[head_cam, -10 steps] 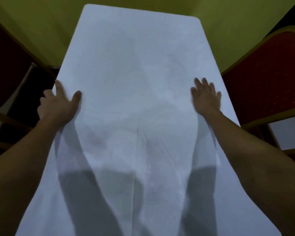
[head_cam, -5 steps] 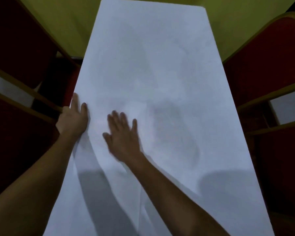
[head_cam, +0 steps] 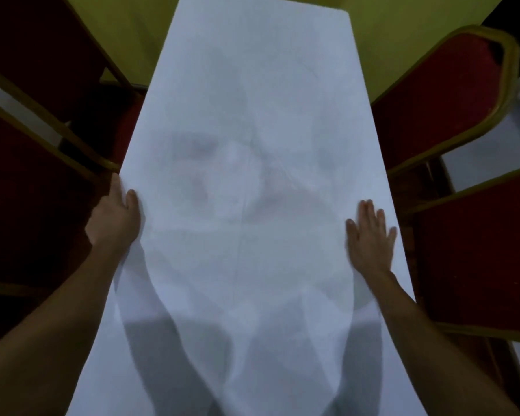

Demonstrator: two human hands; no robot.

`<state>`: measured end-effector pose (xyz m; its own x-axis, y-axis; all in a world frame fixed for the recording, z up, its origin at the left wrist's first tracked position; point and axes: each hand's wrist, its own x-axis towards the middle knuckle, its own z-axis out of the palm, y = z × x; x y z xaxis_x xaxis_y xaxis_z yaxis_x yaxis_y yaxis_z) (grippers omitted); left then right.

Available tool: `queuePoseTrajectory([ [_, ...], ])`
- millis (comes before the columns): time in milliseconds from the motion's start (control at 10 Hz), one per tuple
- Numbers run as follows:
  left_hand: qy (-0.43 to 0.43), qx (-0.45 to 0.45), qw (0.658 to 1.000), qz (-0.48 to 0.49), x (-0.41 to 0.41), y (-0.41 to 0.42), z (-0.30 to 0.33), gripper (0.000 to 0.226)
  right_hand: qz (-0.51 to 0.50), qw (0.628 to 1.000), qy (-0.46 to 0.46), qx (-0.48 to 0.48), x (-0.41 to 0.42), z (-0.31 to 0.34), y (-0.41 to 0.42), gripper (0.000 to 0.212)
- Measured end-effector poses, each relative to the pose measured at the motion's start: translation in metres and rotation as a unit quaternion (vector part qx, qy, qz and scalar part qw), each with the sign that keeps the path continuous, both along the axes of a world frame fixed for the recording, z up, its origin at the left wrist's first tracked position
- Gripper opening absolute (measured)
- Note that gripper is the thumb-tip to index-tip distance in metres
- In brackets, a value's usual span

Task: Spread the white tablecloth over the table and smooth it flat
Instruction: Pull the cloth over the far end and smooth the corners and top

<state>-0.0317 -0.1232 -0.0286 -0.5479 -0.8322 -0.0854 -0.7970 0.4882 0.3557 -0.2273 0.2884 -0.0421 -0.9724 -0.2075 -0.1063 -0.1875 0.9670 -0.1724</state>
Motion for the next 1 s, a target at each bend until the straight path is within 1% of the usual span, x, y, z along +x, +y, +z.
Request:
queuePoseTrajectory([
  [100,-0.009,-0.055,0.998,0.007,0.011,0.031,-0.008,0.057,-0.093,0.996,-0.001,-0.016,0.007,0.003,0.037,0.059],
  [200,-0.012,-0.039,0.996,-0.078,0.010,0.097,-0.016,0.063,-0.246,0.967,-0.056,-0.043,0.019,0.012,0.029,0.057],
  [300,0.011,-0.005,0.972,-0.234,0.005,0.187,-0.013,0.067,-0.144,0.987,-0.016,-0.068,0.068,0.010,-0.010,0.058],
  [400,-0.016,-0.007,0.957,-0.291,0.018,0.240,-0.009,0.069,0.091,0.994,-0.006,-0.056,0.146,0.002,-0.050,0.063],
  [500,-0.032,-0.025,0.960,-0.277,0.044,0.246,-0.013,0.070,0.175,0.984,-0.003,-0.035,0.175,0.000,-0.051,0.061],
  [600,-0.038,-0.033,0.963,-0.264,0.072,0.238,-0.013,0.073,0.171,0.985,-0.004,-0.026,0.168,0.002,-0.023,0.064],
  [700,-0.049,-0.016,0.969,-0.241,0.105,0.231,-0.008,0.078,0.132,0.991,-0.004,-0.022,0.168,-0.001,0.019,0.063],
  [800,-0.096,-0.006,0.965,-0.245,0.129,0.229,0.000,0.074,0.113,0.993,-0.016,-0.002,0.178,0.008,0.058,0.066],
  [900,-0.216,0.048,0.932,-0.287,0.120,0.216,0.015,0.066,0.113,0.989,-0.087,0.043,0.177,0.018,0.064,0.058],
  [1000,-0.225,0.017,0.919,-0.323,0.086,0.217,0.062,0.060,0.086,0.990,-0.112,0.004,0.161,0.062,0.036,0.054],
])
